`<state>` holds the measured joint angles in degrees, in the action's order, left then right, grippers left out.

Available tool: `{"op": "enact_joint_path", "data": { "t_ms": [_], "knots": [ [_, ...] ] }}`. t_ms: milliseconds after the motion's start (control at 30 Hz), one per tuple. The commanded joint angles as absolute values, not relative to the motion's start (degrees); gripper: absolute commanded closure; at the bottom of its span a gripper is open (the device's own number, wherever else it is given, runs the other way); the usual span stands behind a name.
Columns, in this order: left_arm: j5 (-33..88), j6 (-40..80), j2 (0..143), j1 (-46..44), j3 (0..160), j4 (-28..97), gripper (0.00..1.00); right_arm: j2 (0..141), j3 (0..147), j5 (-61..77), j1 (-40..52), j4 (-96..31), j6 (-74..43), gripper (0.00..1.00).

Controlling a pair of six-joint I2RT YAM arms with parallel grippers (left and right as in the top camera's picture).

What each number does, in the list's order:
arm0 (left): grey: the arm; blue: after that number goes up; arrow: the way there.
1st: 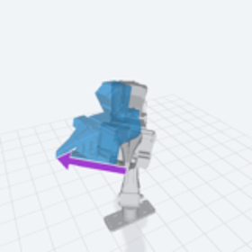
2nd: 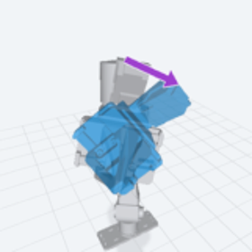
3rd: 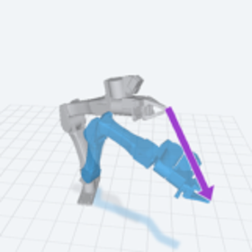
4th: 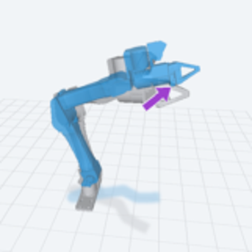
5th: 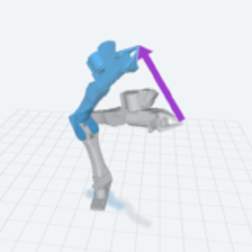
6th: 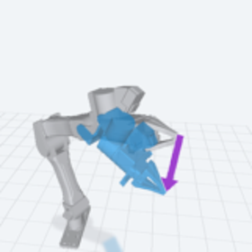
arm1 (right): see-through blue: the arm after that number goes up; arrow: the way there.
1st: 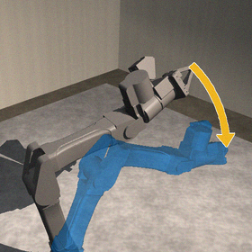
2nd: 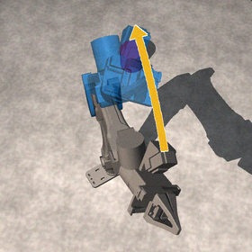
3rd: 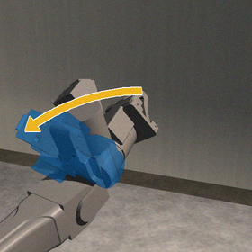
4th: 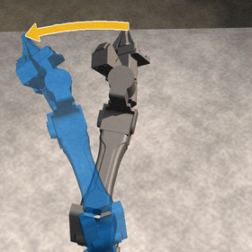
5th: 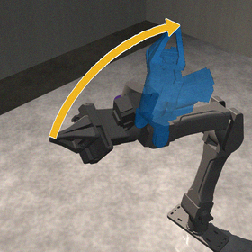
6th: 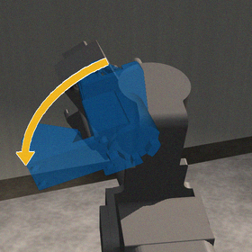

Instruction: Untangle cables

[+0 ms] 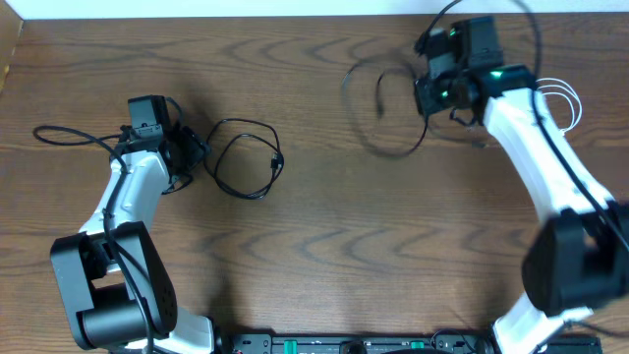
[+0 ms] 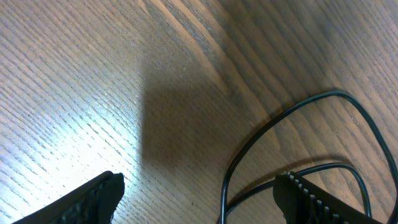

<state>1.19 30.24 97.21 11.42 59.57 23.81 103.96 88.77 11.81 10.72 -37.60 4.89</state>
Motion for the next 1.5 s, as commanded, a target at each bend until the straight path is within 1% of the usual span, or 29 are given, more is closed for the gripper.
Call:
{"op": "enact_joint_path", "data": {
  "t_ms": [0, 267, 500, 667, 933, 1133, 1167, 1200, 1233, 1267, 1333, 1367, 1467],
  "knots": [
    [1.08, 30.98, 96.99, 11.29, 59.24, 23.94, 0.18, 100.42, 89.03, 11.44, 10.07, -37.85, -0.86, 0.99],
    [1.1, 30.98, 96.99, 11.29, 59.24, 23.94, 0.18, 97.41, 89.03, 3.27, 5.08, -43.68, -3.2, 0.99],
    [1.1, 30.98, 96.99, 11.29, 59.24, 23.94, 0.18, 97.54, 89.01, -2.09, -3.22, -52.27, -3.16, 0.99],
    [1.1, 30.98, 96.99, 11.29, 59.24, 23.94, 0.18, 97.54, 89.01, -3.11, -8.62, -56.34, -3.14, 0.99],
    [1.1, 30.98, 96.99, 11.29, 59.24, 23.97, 0.18, 97.54, 89.01, -5.32, -16.32, -57.25, -3.25, 0.99],
    [1.1, 30.98, 96.99, 11.29, 59.24, 23.97, 0.18, 97.54, 89.01, -5.43, -17.69, -57.17, -3.38, 0.99],
    [1.08, 30.98, 96.99, 11.29, 59.24, 23.97, 0.18, 97.54, 89.01, -5.48, -17.69, -57.06, -3.38, 0.96],
    [1.1, 30.98, 96.99, 11.29, 59.24, 23.97, 0.18, 97.54, 89.01, -5.48, -17.69, -56.9, -3.4, 0.82],
    [1.1, 30.98, 96.99, 11.29, 59.24, 23.97, 0.18, 97.56, 89.01, -5.45, -17.69, -56.75, -3.4, 0.54],
    [1.1, 30.98, 96.99, 11.29, 59.24, 23.97, 0.18, 97.56, 89.01, -5.45, -17.69, -56.73, -3.4, 0.48],
    [1.1, 30.98, 96.99, 11.29, 59.24, 23.97, 0.18, 97.56, 89.01, -5.45, -17.69, -56.71, -3.4, 0.46],
    [1.1, 30.98, 96.99, 11.29, 59.24, 23.97, 0.18, 97.56, 89.01, -5.43, -17.69, -56.71, -3.4, 0.44],
    [1.1, 30.98, 96.99, 11.29, 59.24, 23.97, 0.18, 97.56, 89.01, -5.41, -17.58, -56.6, -3.42, 0.34]
  ]
}}
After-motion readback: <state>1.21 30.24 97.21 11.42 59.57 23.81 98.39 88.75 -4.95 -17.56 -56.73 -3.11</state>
